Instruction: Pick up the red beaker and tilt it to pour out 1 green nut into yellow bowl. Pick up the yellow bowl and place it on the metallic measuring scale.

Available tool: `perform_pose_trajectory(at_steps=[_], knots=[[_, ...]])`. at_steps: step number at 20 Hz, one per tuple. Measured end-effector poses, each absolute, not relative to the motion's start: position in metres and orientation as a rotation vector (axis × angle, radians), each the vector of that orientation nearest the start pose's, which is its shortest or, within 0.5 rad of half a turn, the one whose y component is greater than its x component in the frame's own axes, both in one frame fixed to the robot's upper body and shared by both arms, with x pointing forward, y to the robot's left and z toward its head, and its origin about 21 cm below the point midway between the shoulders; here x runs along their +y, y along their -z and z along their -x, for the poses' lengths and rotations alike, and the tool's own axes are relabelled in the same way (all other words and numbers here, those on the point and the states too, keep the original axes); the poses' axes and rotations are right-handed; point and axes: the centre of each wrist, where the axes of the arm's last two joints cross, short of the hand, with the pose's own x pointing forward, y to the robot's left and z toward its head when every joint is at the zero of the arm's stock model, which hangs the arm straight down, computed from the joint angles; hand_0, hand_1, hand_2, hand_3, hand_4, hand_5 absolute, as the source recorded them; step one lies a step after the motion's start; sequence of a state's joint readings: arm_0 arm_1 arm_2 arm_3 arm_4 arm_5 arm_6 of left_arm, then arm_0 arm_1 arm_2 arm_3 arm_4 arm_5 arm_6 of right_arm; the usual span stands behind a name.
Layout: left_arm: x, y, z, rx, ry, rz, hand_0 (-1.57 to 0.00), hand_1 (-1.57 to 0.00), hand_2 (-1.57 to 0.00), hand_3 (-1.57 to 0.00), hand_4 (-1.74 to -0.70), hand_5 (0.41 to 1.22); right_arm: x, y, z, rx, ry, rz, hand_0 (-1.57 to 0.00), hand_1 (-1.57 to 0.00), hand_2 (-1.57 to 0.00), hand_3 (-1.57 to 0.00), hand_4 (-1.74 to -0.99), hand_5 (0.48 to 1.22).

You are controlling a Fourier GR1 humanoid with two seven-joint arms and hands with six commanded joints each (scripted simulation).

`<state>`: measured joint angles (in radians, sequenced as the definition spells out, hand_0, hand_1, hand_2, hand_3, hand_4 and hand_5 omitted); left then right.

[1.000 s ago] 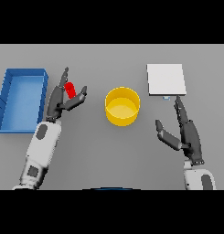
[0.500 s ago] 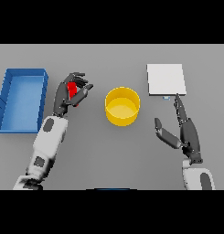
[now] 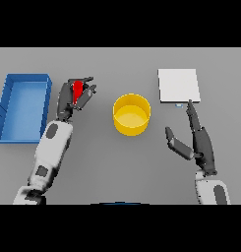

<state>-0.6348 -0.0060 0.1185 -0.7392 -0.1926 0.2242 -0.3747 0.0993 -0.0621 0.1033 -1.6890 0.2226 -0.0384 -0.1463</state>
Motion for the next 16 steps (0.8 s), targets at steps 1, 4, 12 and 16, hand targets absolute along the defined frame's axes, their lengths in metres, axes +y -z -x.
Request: perform_pose_trajectory(at_steps=[1,4,12,16], knots=[[0.174,0.022,-0.382,-1.725,0.209,-0.204,-1.52,-1.52,-1.52,-1.49,-1.71,1.125,-0.225,-0.006,-0.223,-1.735,-0.261,0.192,0.0,0.0,0.0,0.0,-1.141,0.66],[0.176,-0.002,-0.39,-1.765,0.305,-0.24,-1.54,-1.54,-1.54,-1.53,-1.73,1.13,-0.229,-0.006,-0.224,-1.733,-0.282,0.224,0.0,0.0,0.0,0.0,-1.108,0.656],[0.162,-0.043,-0.386,-1.756,0.839,-0.428,-1.56,-1.56,-1.56,-1.55,-1.74,1.128,-0.229,-0.01,-0.215,-1.761,-0.298,0.217,0.0,0.0,0.0,0.0,-1.092,0.665],[0.146,-0.058,-0.384,-1.711,1.006,-0.503,-1.57,-1.57,-1.57,-1.56,-1.74,1.152,-0.224,-0.005,-0.217,-1.73,-0.296,0.228,0.0,0.0,0.0,0.0,-1.086,0.679]])
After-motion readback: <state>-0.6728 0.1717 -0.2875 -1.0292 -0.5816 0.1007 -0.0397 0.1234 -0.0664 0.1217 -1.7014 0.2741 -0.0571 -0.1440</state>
